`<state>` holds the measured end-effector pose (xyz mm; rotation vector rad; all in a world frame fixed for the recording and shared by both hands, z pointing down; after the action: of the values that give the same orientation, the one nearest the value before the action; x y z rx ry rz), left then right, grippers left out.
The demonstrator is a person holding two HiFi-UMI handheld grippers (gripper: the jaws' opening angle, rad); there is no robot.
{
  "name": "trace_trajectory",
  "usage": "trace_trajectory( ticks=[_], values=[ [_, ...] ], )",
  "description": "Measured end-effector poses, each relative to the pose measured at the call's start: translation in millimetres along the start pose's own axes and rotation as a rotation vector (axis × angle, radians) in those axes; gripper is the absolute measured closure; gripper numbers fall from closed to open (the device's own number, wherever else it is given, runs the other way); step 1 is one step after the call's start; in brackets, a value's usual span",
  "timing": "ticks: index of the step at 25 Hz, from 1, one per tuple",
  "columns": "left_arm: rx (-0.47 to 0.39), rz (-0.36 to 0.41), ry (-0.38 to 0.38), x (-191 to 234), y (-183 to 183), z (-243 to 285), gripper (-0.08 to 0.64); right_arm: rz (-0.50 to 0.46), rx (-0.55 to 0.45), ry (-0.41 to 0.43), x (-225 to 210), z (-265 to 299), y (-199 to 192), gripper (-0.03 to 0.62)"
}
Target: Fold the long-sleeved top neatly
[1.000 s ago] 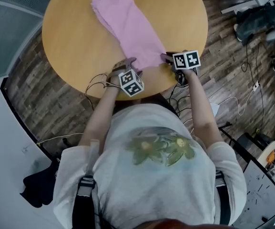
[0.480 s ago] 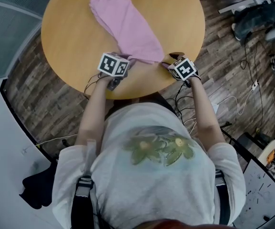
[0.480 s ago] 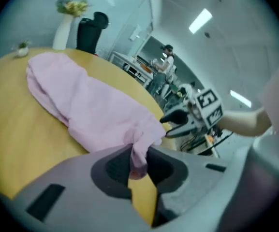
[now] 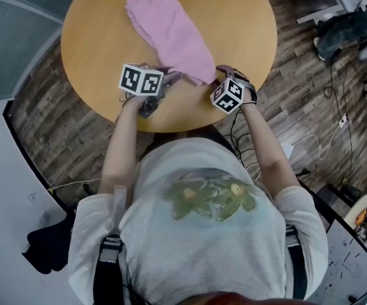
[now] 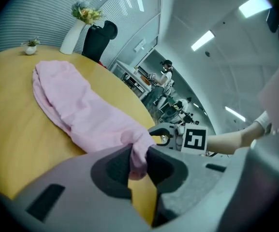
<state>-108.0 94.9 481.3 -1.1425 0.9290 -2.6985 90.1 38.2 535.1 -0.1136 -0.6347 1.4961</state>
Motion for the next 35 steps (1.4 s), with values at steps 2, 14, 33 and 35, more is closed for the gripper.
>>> trace_trajectory(
  ticks=[2, 14, 33, 35],
  values=[
    [0.002, 0.004, 0.011, 0.1, -3.9, -6.7, 0.493, 0.031, -0.033, 0.037, -1.9, -6.3, 4.0, 0.52],
    [0.23, 0.124, -0.07, -38.3, -71.0, -47.9, 0.492, 0.097, -0.011, 0.55, 19.2, -85.4, 12.5, 0.555],
    [-0.101, 0.204, 0.148, 29.4, 72.7, -113.9, 0.492, 0.411, -0.25, 0.447, -148.7, -54.8, 141.4, 0.555],
    [-0.098, 0.177, 0.156, 53.6, 87.6, -109.1, 0.492, 0.463, -0.228, 0.473, -167.3, -31.0, 151.0, 0.555]
  ],
)
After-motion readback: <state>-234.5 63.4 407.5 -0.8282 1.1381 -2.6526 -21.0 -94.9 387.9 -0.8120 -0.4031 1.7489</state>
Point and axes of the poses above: the fingertips, and each gripper's own axes: z forward along the fingers, x to its left, y out of its top, the point moved 8 cm from there along -z, backward along the fingers, and after that the axes turned 4 degrees about -x, right-handed, at the moved point
